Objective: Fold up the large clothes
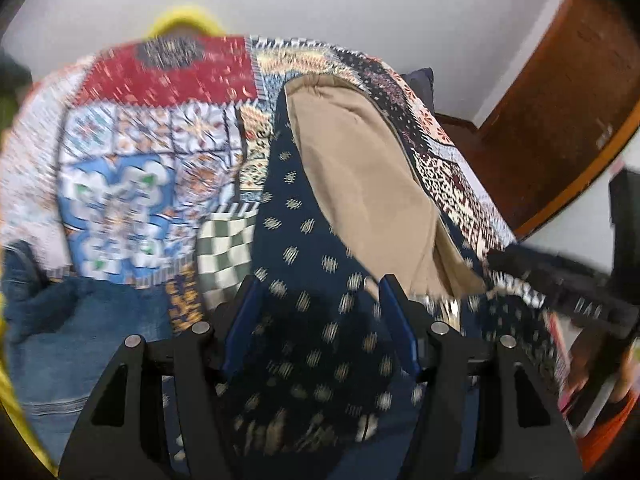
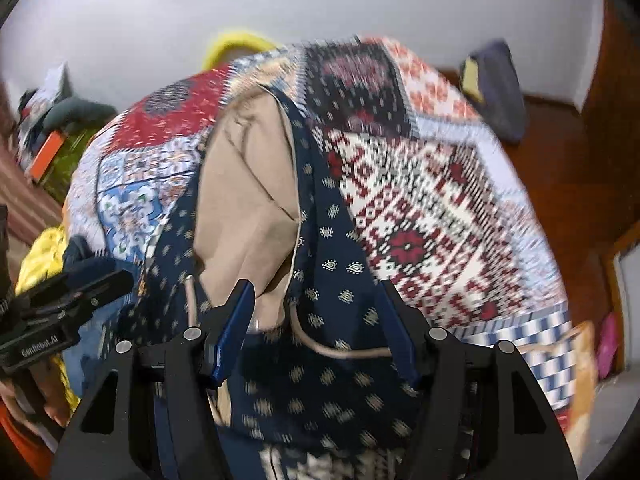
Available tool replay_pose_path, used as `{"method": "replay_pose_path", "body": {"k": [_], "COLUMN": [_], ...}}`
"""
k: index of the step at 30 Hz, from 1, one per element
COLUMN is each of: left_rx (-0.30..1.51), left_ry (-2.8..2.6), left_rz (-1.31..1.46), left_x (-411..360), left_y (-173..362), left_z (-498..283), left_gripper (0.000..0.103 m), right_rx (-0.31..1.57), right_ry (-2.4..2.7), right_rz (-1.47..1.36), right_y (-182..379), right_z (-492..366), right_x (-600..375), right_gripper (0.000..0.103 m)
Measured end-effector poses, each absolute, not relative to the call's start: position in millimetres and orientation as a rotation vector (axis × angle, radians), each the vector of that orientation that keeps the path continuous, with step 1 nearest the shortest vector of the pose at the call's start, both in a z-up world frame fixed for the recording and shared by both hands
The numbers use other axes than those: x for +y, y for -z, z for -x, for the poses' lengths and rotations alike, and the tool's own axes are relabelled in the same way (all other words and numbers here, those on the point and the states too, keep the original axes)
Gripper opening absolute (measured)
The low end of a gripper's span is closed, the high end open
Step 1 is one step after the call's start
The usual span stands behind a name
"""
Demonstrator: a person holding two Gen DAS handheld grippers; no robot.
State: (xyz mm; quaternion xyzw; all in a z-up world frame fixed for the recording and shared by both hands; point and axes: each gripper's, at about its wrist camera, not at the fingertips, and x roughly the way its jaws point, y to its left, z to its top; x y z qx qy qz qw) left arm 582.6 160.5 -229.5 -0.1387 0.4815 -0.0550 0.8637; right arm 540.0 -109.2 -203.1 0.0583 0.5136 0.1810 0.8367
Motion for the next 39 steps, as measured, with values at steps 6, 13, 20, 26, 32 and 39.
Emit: {"method": "replay_pose_path", "body": {"k": [6,13,20,26,32,39], "left_rx": [1.058,1.04,0.998,0.925,0.865,0.882], "left_ry": [0.077,0.002,0.01,0.068,0.158,0.222], "left_rz": [0.365,0.27,0.208,0.156,0.113,0.096], "left_x": [159,157,155,144,136,126], "left_y": [264,277,260,211,155,148], "left_z": [-616,-623,-603,-558,-493,-419], "left_gripper": [0.06,0.055,0.01,0.009,0.008,0.008], "right_rx": [1.158,1.164,1.112,1.027,0.96,0.944], "right_ry": [-0.364,-0.29,-0.317,-0.367,-0.449,-0.514], "right_rz": [-0.183,-0.117,-0.143,-0.116,-0.077,-0.123], "right_y": [239,265,243,194,147,140], "right_z": [-568,-581,-562,-518,-450,-376], "right_x": [-102,-103,-113,-124,-127,-145], "right_gripper": [0.059,0.03,0.009,0.009,0.008,0.008]}}
